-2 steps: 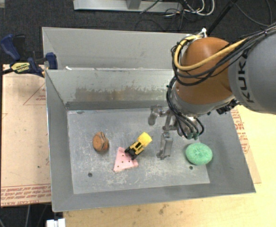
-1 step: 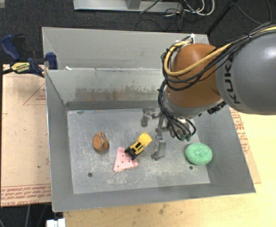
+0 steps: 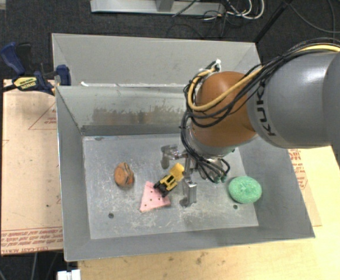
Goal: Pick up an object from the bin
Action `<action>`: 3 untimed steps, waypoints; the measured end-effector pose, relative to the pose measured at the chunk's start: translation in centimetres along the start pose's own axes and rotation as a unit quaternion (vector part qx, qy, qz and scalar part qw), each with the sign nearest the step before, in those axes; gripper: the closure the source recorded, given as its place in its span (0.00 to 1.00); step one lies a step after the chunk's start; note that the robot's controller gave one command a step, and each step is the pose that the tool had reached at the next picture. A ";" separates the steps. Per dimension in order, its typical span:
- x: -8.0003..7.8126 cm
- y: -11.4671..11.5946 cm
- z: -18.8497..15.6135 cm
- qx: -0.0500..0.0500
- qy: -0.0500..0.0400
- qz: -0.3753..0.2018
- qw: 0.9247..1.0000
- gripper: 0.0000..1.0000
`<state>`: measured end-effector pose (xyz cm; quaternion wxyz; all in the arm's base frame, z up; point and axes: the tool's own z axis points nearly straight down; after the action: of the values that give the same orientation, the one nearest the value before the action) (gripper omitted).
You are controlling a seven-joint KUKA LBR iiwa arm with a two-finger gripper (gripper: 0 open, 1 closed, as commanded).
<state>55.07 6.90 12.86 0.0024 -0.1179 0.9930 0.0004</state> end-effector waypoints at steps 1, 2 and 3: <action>-3.5 -1.9 5.2 -0.001 0.002 0.009 1.000 1.00; -3.5 -1.9 5.2 -0.001 0.002 0.009 1.000 0.00; -3.5 -1.9 5.2 -0.001 0.002 0.009 1.000 1.00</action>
Offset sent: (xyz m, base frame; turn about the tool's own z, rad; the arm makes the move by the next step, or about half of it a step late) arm 0.0000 0.0000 0.0000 0.0000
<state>58.91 5.90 7.69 0.0007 -0.1089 0.9941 0.0009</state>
